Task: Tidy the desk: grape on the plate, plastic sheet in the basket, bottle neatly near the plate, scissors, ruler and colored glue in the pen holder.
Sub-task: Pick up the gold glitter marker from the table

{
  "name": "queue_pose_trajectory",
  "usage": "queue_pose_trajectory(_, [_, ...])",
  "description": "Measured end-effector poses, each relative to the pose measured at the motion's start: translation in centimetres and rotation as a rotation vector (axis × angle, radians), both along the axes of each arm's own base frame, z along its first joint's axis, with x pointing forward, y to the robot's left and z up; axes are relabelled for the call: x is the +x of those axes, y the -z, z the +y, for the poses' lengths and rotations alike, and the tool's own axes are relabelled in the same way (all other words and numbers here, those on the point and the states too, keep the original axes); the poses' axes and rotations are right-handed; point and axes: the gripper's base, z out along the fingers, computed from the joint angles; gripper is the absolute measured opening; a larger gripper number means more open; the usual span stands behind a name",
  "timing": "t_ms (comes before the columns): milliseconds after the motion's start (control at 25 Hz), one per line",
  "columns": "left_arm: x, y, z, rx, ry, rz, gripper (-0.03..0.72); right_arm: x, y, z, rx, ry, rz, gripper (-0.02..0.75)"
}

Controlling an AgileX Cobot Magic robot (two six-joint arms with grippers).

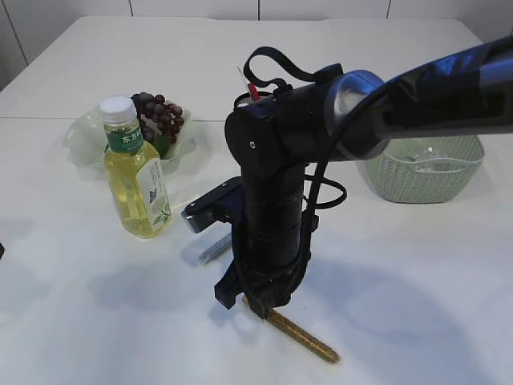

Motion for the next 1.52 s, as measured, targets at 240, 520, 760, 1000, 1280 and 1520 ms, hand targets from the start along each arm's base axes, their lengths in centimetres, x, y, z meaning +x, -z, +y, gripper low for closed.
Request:
queue_pose_trajectory(240, [0.0,0.0,0.0,0.000,0.000,0.000,0.379,0.1,0.0,0.1,0.008,-0.013,-0.010,0.363])
queue_pose_trajectory(520, [0.0,0.0,0.0,0.000,0.000,0.000,0.379,0.2,1.3,0.1,-0.009,-0.012,0.011,0.363])
queue_pose_trajectory(760, [0.0,0.0,0.0,0.000,0.000,0.000,0.379,0.2,2.3,0.2,-0.022,-0.011,0.028,0.361])
queue_pose_trajectory(1000, [0.0,0.0,0.0,0.000,0.000,0.000,0.379,0.3,2.3,0.2,-0.016,-0.011,0.021,0.271])
queue_pose_trajectory(1280, [0.0,0.0,0.0,0.000,0.000,0.000,0.379,0.2,2.3,0.4,-0.003,-0.003,0.029,0.175])
queue_pose_trajectory(1520, [0.0,0.0,0.0,0.000,0.000,0.000,0.379,0.1,2.3,0.4,0.002,-0.001,0.033,0.137])
